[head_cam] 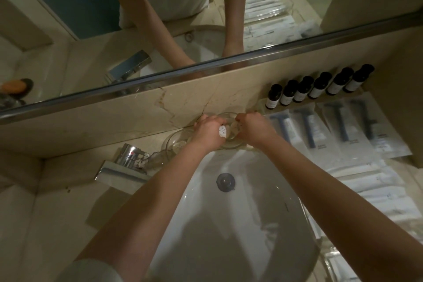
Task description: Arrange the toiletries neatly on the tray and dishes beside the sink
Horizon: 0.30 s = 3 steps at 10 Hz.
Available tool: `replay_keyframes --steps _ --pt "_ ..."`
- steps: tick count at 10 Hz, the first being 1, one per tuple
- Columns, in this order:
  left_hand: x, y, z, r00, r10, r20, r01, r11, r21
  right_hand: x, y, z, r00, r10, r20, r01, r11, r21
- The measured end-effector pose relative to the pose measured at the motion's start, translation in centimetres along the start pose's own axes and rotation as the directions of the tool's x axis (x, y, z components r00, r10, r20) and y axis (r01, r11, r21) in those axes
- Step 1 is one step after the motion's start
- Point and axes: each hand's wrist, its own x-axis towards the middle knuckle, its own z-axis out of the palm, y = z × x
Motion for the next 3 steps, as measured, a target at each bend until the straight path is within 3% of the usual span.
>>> replay_keyframes --steps 2,3 --pt "-0.7 0.0 -0.4 1.000 -0.021 -0.010 0.021 1.000 -0.004 -1.6 0.0 -0.6 1.000 0.002 -0.024 -0.001 0.998 0.067" --pt "-1.7 -0.1 -0.8 0.996 -0.022 -0.089 0.021 1.000 -0.005 -3.4 0.2 -1.2 0.991 -0.001 -0.133 0.018 0.992 0.126"
